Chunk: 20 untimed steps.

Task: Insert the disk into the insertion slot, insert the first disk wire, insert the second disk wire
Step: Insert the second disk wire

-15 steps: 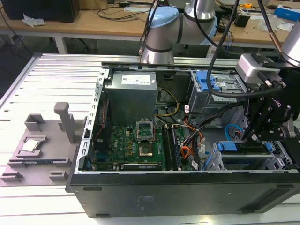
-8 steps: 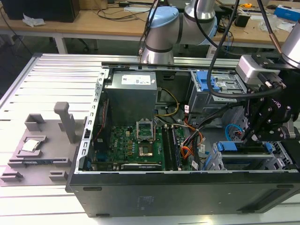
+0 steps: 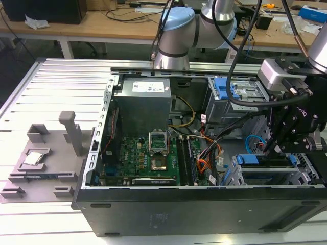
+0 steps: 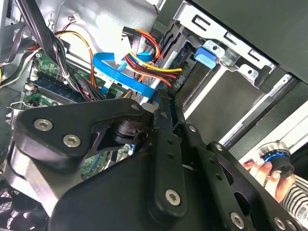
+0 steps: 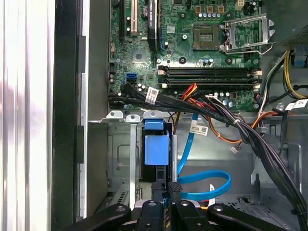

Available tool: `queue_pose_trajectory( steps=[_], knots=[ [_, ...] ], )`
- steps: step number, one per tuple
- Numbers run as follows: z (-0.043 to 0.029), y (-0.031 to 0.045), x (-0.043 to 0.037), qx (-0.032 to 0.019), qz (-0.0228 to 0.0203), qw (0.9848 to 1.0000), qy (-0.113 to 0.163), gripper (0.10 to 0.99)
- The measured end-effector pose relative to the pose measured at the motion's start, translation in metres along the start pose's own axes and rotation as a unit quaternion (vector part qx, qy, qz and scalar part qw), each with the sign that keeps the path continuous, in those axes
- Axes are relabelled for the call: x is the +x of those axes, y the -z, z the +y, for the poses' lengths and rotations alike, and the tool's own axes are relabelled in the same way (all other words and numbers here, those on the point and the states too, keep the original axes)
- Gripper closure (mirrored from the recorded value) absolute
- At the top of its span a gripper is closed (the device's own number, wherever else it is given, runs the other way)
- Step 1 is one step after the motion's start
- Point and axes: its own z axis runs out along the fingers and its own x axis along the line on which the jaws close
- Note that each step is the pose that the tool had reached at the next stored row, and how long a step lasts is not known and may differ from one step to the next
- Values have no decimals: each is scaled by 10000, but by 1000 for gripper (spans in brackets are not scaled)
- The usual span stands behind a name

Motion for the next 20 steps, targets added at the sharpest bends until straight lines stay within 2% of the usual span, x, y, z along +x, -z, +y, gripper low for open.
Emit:
queue_pose_trajectory(
  steps=[20],
  knots=[
    [-14, -82, 7, -8, -3, 10000, 1, 922]
  ],
)
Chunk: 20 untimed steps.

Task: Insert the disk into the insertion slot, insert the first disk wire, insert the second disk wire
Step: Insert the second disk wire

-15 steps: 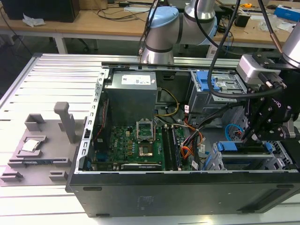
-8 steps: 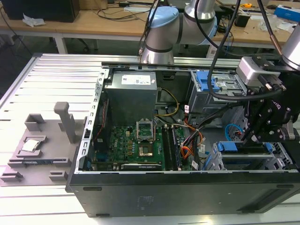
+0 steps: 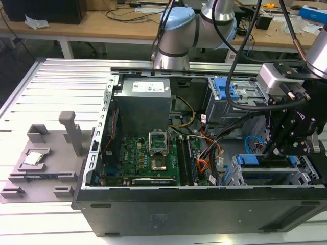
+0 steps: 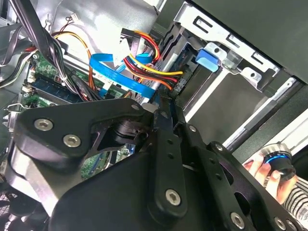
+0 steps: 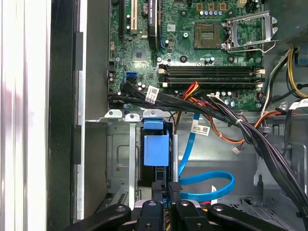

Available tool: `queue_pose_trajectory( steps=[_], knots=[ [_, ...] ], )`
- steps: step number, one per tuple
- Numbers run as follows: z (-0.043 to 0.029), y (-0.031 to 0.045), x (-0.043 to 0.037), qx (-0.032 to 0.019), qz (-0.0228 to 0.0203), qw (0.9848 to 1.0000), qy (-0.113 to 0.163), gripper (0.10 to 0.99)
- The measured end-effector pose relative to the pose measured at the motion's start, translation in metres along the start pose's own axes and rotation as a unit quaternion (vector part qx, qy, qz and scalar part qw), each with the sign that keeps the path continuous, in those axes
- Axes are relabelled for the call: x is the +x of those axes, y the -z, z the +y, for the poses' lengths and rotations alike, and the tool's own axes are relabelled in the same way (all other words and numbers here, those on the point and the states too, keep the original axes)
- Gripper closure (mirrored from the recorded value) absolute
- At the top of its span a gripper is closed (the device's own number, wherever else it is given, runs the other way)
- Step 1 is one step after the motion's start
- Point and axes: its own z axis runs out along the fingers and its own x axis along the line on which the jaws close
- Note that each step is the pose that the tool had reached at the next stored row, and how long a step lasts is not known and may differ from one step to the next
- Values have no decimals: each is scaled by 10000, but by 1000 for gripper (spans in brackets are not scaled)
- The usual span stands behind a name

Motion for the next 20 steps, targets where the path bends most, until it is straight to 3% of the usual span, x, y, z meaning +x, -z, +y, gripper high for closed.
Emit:
queue_pose_trajectory(
  steps=[4, 5, 6, 14, 15, 17, 20],
  knots=[
    [-1, -6, -1, 0, -5, 10000, 1, 910],
    [0, 2, 0, 0, -1, 10000, 0, 847],
    [1, 20, 1, 0, -3, 10000, 0, 847],
    [15, 332, 9, 0, -1, 10000, 0, 859],
    [17, 384, 11, 0, -1, 10000, 0, 980],
    [22, 480, 16, 0, 0, 10000, 0, 980],
    [25, 558, 19, 0, -2, 10000, 0, 980]
  ],
)
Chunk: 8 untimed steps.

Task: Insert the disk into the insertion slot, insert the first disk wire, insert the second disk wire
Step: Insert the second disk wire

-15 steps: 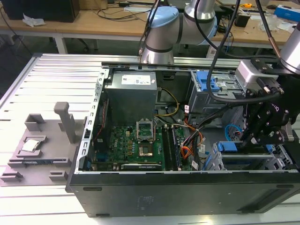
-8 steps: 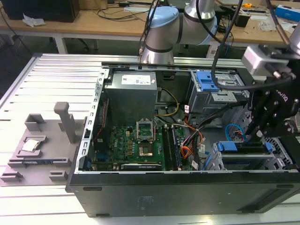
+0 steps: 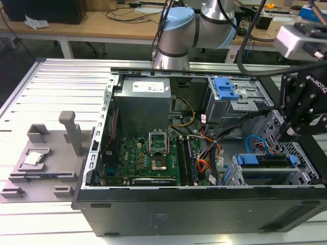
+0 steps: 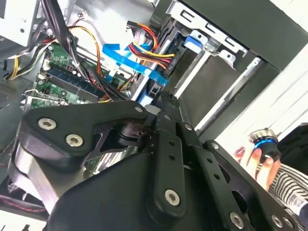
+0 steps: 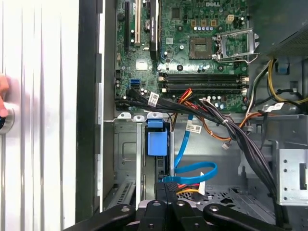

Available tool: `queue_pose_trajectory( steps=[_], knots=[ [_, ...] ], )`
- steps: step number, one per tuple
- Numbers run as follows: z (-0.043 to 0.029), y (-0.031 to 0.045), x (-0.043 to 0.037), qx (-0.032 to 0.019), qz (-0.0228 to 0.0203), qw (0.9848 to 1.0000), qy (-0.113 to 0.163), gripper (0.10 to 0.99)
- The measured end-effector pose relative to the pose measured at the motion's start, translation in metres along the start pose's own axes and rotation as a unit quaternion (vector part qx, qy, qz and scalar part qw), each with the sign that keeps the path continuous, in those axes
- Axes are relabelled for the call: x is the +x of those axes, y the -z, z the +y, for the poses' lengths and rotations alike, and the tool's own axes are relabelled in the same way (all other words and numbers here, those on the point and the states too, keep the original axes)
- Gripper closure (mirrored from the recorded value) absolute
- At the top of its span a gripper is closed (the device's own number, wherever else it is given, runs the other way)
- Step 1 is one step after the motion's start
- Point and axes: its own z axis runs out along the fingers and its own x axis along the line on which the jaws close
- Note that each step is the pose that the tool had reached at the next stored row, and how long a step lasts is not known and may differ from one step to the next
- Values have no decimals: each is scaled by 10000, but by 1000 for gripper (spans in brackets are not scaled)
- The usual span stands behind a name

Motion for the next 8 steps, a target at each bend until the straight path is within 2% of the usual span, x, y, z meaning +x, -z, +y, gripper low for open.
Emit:
queue_pose_trajectory(
  steps=[8],
  knots=[
    [1, 15, 1, 0, 1, 10000, 0, 980]
  ],
)
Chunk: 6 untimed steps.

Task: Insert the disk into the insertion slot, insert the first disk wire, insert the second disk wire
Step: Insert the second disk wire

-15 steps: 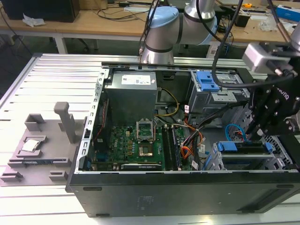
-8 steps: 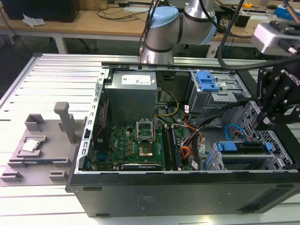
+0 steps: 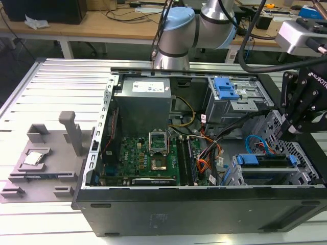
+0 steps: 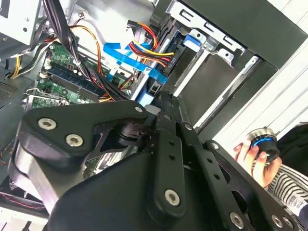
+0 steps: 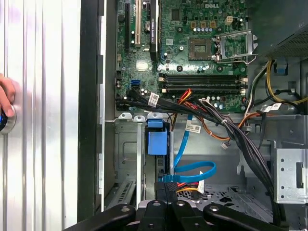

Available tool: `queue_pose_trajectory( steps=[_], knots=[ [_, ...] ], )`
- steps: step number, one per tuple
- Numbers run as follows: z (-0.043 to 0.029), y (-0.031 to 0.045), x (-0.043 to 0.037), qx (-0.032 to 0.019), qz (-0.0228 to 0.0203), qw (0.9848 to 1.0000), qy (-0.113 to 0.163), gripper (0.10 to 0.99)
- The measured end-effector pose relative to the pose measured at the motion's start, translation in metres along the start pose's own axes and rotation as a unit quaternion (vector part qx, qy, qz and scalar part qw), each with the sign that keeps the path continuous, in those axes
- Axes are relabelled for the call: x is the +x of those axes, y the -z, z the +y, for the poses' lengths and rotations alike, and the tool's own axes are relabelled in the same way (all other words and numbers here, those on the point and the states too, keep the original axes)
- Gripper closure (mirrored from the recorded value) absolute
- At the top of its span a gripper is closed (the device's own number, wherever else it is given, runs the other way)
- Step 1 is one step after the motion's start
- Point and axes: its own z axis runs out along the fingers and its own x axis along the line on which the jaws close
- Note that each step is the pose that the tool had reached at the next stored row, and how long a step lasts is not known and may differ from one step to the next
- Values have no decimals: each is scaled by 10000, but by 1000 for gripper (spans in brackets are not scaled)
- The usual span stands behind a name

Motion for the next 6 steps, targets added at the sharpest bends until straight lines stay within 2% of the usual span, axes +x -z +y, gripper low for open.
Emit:
queue_pose_trajectory(
  steps=[6],
  knots=[
    [0, 2, 0, 0, 0, 10000, 0, 980]
  ],
)
